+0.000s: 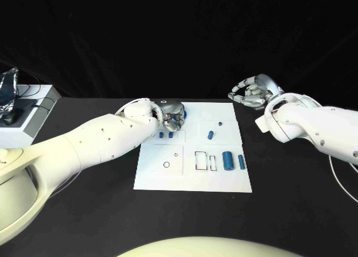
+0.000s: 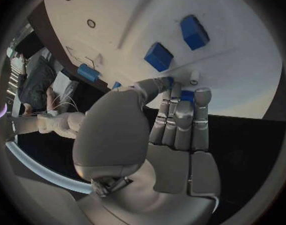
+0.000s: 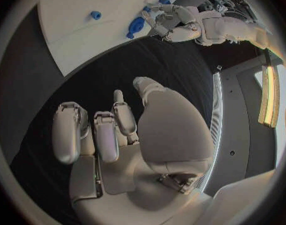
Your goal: Assemble the parts on the task board
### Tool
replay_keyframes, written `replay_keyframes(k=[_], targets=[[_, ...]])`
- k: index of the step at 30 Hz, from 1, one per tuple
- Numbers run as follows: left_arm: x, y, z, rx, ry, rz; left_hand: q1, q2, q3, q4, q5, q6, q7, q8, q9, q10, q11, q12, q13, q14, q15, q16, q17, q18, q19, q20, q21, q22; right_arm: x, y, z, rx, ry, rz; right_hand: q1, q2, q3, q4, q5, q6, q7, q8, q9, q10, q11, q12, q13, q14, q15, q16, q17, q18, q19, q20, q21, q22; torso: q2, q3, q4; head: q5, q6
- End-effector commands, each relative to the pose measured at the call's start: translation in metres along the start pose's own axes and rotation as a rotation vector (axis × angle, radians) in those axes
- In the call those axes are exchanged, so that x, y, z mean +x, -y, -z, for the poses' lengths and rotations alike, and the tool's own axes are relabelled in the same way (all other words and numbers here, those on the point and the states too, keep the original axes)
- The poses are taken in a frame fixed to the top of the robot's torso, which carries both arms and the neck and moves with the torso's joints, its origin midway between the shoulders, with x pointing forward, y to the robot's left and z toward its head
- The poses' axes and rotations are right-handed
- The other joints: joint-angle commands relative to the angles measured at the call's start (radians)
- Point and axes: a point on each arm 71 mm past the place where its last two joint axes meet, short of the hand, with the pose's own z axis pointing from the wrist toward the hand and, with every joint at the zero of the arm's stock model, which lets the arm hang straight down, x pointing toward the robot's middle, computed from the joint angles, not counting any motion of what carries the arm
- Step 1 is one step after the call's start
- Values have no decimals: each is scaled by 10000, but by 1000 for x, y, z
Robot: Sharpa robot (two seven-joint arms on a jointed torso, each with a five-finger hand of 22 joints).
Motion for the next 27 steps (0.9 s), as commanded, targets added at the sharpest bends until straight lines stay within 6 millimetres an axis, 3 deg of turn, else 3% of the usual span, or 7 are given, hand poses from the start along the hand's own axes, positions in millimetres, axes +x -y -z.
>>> replay_keyframes(k=[1,6,18,27], targets=[[0,2,0,141,21,-19,22,152,15,-21,-31,180,-42,55,28,181,-47,18,34,181,-36,94,145,-171,145,-30,120,104,1,-2,0,-178,-12,78,36,-56,87,-1,31,-61,-28,-12,11,-44,11,-40,13,660,-66,-26,1213,155,141,-61,-59,1333,0,0,-1,7,-4],[0,0,0,151,111,-12,82,243,24,-105,-21,370,-98,103,61,444,-127,-57,75,329,-113,160,315,-202,288,-101,264,243,1,-2,0,-185,-14,85,36,-56,87,-1,31,-61,-28,-12,11,-44,11,-40,13,660,-66,-26,1213,155,141,-61,-59,1333,-6,2,-8,15,4],[-2,1,5,423,647,353,38,225,138,-198,10,366,-17,-27,36,636,-72,-646,3,500,-92,204,477,-243,435,-131,426,381,1,-2,0,-199,-22,88,36,-56,87,-1,31,-61,-28,-12,11,-44,11,-40,13,660,-66,-26,1213,155,141,-61,-59,1333,-5,-2,-6,5,58],[-23,-5,21,550,1275,1179,11,188,158,-223,19,359,11,-74,26,700,-46,-837,-18,525,-72,211,500,-249,461,-116,454,405,0,-1,1,-171,0,96,40,-57,100,-4,32,-50,-32,-7,18,-13,7,-18,29,664,-70,-21,1226,152,149,-63,-45,1341,-29,2,20,24,56]])
